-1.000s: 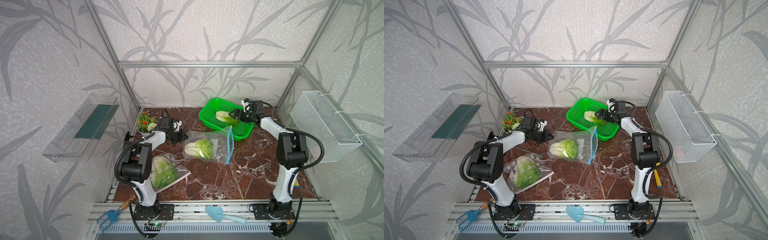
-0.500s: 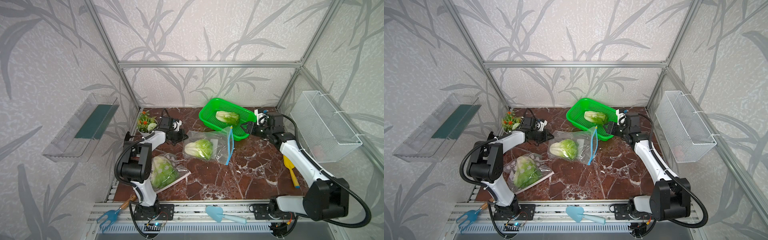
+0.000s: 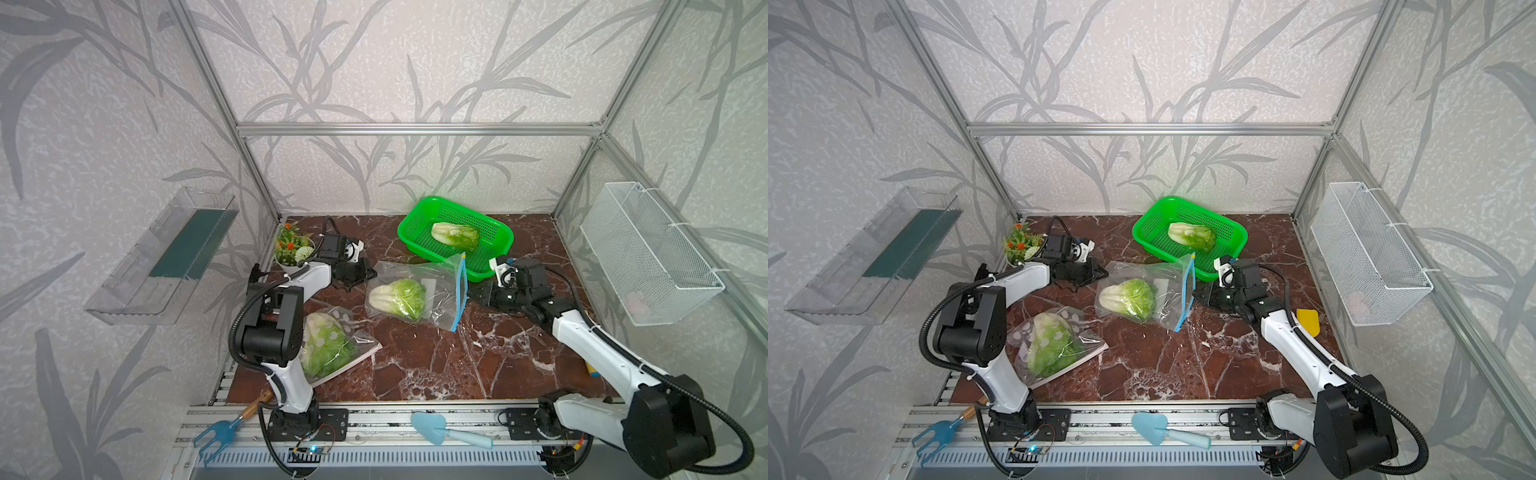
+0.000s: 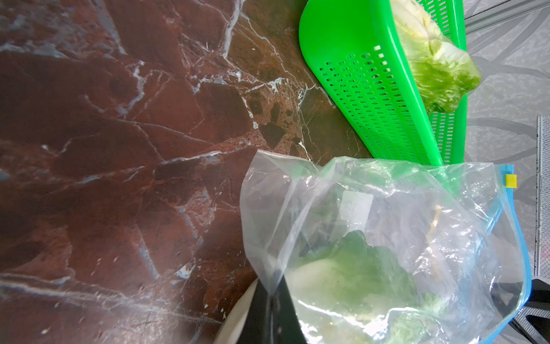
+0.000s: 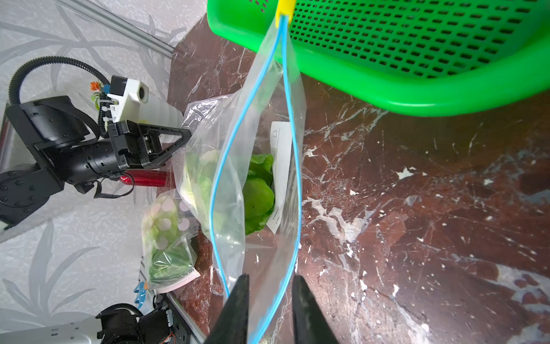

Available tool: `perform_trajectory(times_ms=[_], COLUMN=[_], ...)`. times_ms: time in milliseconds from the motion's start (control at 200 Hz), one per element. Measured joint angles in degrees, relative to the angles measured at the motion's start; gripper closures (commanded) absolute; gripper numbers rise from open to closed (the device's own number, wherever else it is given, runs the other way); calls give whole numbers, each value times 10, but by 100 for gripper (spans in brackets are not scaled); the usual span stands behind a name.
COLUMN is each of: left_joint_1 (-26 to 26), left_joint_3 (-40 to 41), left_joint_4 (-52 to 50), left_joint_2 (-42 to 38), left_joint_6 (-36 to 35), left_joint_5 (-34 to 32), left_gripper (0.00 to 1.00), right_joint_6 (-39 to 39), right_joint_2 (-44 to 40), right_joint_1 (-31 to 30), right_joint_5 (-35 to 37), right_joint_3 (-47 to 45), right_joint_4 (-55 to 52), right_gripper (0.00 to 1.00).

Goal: Open the zip-top bag and take out the chinese cabbages
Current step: Pick up the Chinese cabbage from the zipper food storage bag.

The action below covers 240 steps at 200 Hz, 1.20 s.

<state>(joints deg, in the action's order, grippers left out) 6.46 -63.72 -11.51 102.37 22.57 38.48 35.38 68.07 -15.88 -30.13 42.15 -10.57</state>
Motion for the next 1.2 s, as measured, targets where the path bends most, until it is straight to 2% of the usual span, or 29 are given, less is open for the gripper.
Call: perform_trajectory(times_ms=[480,755,1200], left_joint_1=[0,0,0], left_joint_3=[0,0,6], left_joint_4=[11,20,49], left_joint_2=[0,0,0], left_joint_6=[2,5,19], left_joint_5=[2,4,9], left_gripper=[100,100,100], right_joint_6=[56,100,245], right_joint_2=[85,116,193], right_joint_1=[-16,-39,-75], right_joint_5=[-10,-17,-34], right_joint_3=[19,28,-2], right_joint_4=[55,92,240], right_gripper=[80,81,58])
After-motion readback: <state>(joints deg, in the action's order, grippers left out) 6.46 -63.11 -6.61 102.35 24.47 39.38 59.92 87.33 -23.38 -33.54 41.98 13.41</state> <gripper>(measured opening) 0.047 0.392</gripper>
